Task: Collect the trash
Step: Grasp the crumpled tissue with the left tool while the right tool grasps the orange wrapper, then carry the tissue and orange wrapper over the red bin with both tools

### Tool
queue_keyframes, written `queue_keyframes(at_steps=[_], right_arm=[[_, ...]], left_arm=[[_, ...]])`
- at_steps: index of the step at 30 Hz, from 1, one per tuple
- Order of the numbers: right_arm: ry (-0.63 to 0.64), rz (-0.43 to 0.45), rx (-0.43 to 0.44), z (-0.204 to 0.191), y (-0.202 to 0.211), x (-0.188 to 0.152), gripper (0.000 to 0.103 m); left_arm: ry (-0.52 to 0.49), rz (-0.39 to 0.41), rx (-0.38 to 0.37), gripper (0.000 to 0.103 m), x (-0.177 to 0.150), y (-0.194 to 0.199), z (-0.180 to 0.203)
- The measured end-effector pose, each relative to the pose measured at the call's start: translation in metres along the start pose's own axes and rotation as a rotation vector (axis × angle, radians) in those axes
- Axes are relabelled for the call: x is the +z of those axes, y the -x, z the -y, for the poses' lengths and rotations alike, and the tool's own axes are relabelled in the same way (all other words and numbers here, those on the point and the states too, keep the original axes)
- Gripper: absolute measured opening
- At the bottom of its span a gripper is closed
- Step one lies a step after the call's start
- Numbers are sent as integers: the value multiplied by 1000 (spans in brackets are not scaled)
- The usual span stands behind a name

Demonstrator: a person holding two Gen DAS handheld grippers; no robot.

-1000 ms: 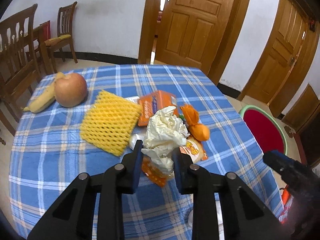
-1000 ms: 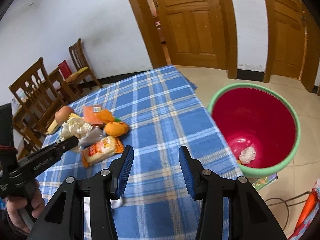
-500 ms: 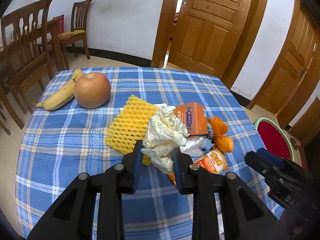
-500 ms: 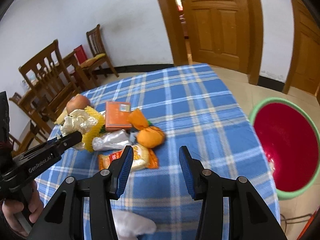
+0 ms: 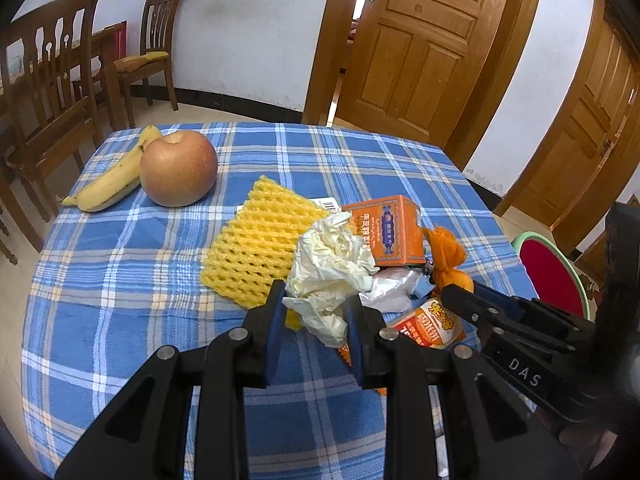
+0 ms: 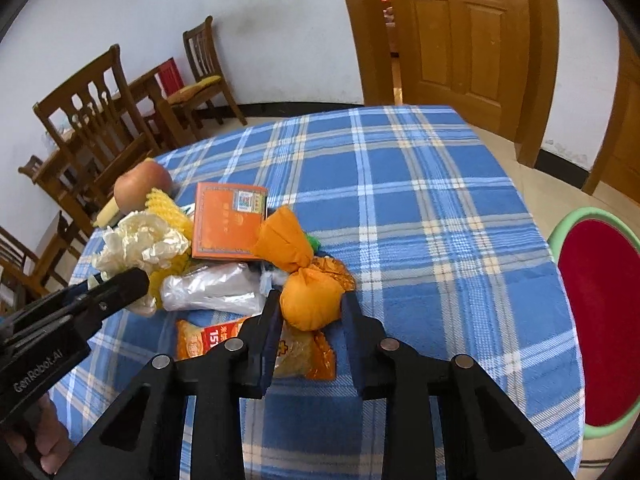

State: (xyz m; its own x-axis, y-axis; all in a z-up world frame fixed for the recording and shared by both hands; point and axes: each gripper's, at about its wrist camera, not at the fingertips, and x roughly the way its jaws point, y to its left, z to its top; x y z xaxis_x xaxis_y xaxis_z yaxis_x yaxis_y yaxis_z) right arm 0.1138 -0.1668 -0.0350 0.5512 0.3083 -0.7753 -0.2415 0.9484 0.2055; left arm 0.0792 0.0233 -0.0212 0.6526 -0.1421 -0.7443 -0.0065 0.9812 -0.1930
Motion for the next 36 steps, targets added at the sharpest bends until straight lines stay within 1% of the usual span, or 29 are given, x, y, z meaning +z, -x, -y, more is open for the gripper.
queue_keyframes(at_steps=[2,7,12,21,30,36], right_arm=[[6,1,-4,-1,1,0,24],[1,23,-1,0,12,-3,24],[-10,72,9,2,35,-6,24],[-47,137,-14,15,74,-14,24],[-104,197,-57,42,110,-26,24],[-160,227,-97,69,132,-36,24]], left_arm=[[-3,0,0,28,0,0,1],[-15,7,-6,28,0,5,7],[-32,17,-17,28,0,13,17],[-76,29,-54,28,-1,25,44],[-124,42,-92,28,-2,37,80],[-164,33,-137,28,-3,39,111]])
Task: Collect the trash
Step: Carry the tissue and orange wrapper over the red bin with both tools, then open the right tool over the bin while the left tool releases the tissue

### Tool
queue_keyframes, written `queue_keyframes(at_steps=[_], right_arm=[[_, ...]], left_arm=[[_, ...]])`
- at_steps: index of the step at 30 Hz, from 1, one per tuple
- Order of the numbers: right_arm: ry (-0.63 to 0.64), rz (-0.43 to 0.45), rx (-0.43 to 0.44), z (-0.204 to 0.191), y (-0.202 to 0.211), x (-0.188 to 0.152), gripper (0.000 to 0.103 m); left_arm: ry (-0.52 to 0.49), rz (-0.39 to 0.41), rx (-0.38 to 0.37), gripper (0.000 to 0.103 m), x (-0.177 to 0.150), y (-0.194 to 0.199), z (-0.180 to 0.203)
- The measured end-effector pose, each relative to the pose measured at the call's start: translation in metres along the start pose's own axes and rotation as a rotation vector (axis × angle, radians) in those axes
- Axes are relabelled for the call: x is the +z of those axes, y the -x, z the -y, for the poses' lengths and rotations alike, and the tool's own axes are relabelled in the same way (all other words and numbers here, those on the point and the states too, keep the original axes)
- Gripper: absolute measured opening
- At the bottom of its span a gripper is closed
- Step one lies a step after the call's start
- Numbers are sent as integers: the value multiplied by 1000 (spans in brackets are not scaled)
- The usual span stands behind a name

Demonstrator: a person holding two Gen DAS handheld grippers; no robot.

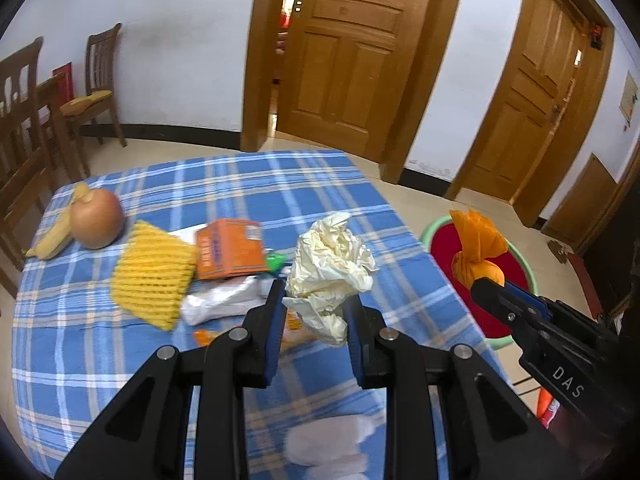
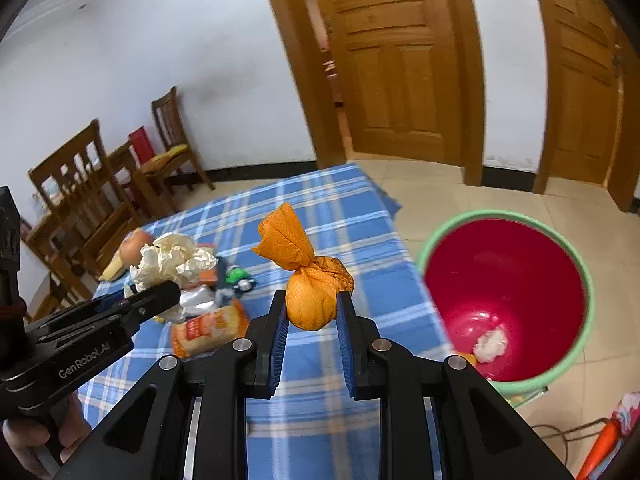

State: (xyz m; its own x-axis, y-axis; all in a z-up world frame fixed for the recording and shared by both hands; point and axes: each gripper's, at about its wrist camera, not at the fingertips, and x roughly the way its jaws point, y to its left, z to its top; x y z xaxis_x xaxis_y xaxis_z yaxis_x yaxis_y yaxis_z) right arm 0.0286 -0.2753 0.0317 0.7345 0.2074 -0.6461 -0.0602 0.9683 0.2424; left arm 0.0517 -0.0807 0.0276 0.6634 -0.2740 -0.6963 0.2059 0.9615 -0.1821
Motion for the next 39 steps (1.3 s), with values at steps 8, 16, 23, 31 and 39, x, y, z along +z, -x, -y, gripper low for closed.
queue_keyframes(at_steps=[8,16,23,31,39], right_arm=[[-74,22,-54,40,18,-5,24],[-155,29,-96,82,26,-12,24],[-212,18,-128,116,26,-19,24],[-265,-11,-147,142,18,-25,27],[-307,-12,-149,161,14,-27,34]], left_arm=[[-69,-12,-39,28,4,-7,42],[-137,-23,-72,28,7,-20,86],[-188,-63,-95,28,5,-44,117],[-223,-106,-107,28,3,-73,141],[-255,-134,-121,28,1,-93,159]])
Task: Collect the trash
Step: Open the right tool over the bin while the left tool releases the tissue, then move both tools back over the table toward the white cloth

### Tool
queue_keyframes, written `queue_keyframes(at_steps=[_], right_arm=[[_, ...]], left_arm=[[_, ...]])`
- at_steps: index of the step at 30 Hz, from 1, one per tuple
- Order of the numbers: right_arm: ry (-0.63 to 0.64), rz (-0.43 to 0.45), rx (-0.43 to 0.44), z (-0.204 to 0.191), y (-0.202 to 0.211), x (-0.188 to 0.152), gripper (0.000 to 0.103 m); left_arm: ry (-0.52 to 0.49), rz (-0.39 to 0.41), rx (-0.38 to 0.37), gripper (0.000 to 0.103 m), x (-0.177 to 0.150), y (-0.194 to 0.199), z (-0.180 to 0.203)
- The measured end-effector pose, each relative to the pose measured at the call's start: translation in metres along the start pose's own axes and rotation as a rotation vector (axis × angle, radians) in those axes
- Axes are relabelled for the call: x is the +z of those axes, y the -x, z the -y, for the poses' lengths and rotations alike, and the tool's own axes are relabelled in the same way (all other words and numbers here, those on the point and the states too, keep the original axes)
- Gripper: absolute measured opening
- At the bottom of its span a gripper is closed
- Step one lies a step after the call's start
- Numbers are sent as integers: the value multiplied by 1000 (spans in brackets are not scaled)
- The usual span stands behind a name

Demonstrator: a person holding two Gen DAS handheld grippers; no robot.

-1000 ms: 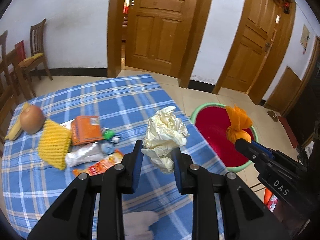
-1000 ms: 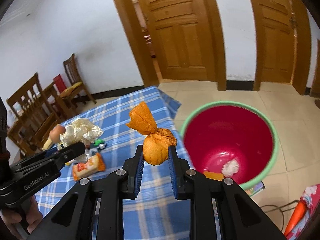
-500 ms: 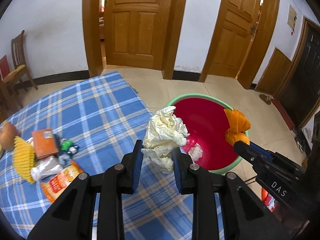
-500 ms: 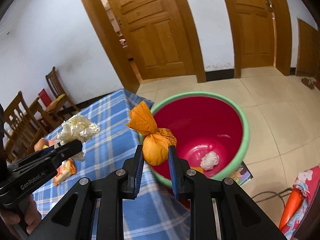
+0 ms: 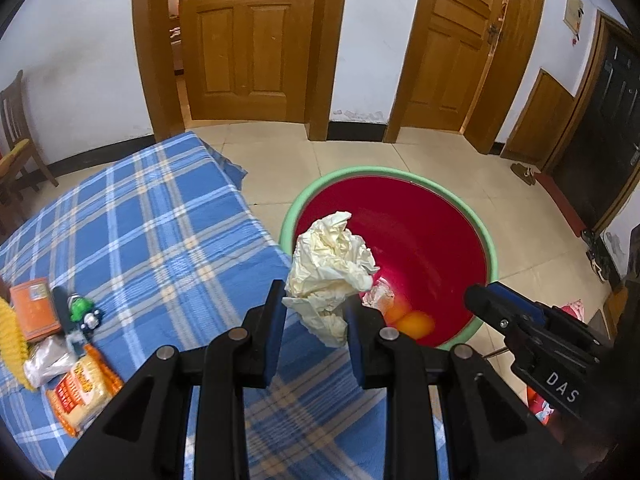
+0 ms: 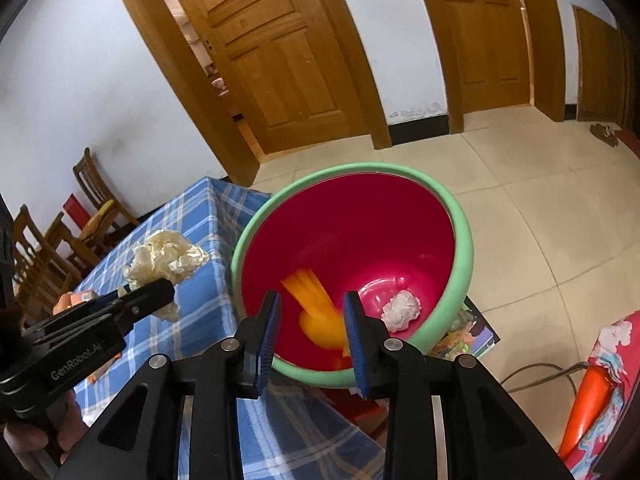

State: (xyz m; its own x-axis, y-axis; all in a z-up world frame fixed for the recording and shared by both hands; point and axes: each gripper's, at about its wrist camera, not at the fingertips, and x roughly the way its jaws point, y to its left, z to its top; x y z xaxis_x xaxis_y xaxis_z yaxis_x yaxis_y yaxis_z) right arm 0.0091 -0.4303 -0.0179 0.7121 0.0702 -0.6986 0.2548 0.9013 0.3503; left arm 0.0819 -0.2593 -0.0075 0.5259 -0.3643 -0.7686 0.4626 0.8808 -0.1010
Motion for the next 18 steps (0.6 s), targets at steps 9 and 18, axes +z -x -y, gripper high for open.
queue_keyframes(at_steps=[9,18], right_arm=[[-22,8,-4,9,4,0,38],[-27,18,-3,10,8,-1,39]], left_arm=[[-18,-9,-21,30,3,-13,10],[-36,15,-22,54,4,-6,12]])
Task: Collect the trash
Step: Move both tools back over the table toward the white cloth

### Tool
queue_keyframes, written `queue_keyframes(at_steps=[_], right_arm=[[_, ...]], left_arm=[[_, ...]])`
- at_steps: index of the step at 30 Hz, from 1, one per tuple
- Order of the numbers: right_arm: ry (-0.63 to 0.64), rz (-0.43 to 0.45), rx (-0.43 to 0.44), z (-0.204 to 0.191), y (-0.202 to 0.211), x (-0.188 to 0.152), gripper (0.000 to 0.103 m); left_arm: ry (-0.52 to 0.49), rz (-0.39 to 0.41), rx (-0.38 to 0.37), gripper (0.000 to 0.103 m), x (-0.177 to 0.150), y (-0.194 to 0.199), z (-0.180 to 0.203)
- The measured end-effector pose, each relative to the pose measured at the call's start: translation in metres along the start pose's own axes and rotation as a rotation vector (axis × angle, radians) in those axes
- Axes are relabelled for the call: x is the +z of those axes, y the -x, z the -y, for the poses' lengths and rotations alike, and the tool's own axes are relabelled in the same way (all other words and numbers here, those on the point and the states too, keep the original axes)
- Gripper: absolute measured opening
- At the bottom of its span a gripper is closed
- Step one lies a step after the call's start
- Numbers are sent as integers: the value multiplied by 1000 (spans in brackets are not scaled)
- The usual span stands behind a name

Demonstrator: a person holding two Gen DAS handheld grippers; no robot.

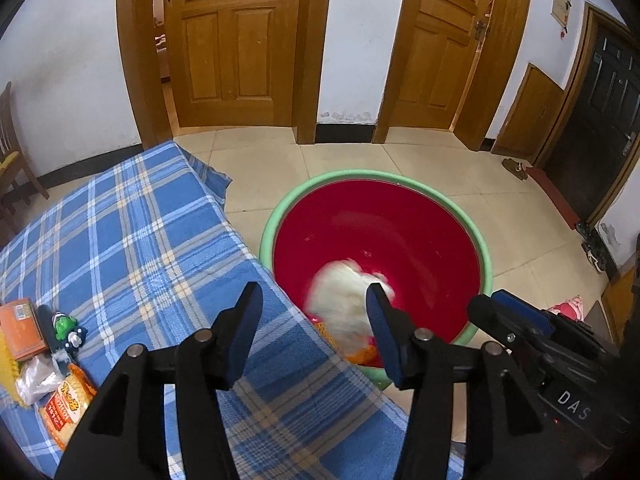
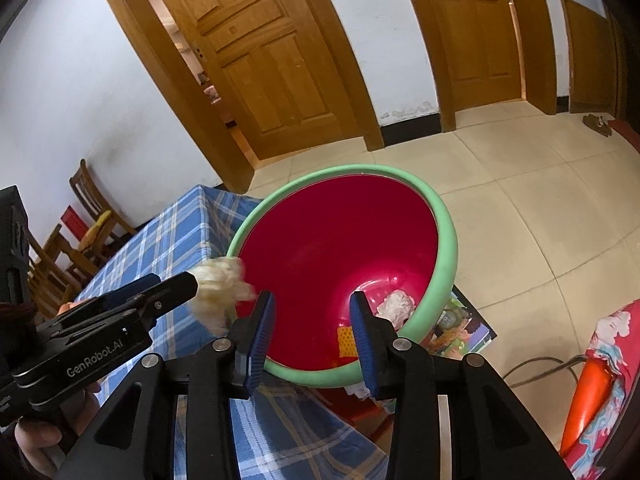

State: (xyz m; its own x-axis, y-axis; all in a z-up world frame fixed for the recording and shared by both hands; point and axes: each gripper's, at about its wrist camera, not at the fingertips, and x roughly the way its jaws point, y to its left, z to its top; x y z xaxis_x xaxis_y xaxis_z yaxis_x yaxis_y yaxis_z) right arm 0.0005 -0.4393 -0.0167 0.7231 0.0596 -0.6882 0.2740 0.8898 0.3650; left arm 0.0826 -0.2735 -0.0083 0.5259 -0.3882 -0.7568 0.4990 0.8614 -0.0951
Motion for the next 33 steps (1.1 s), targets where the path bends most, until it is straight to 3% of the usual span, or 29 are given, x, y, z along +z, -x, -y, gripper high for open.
queue_keyframes(at_steps=[6,14,24,33], right_arm=[[8,5,5,-4,4,0,40],[25,26,22,-18,16,-3,49],[64,36,68,-47,31,-16,53],[106,24,94,-76,40,-32,56]], left_arm=[[22,11,1,54,-1,11,-7],[69,39,24,54,-9,36,-27],[149,85,107,54,-27,82,-71],[224,79,169,55,-62,111,-108]])
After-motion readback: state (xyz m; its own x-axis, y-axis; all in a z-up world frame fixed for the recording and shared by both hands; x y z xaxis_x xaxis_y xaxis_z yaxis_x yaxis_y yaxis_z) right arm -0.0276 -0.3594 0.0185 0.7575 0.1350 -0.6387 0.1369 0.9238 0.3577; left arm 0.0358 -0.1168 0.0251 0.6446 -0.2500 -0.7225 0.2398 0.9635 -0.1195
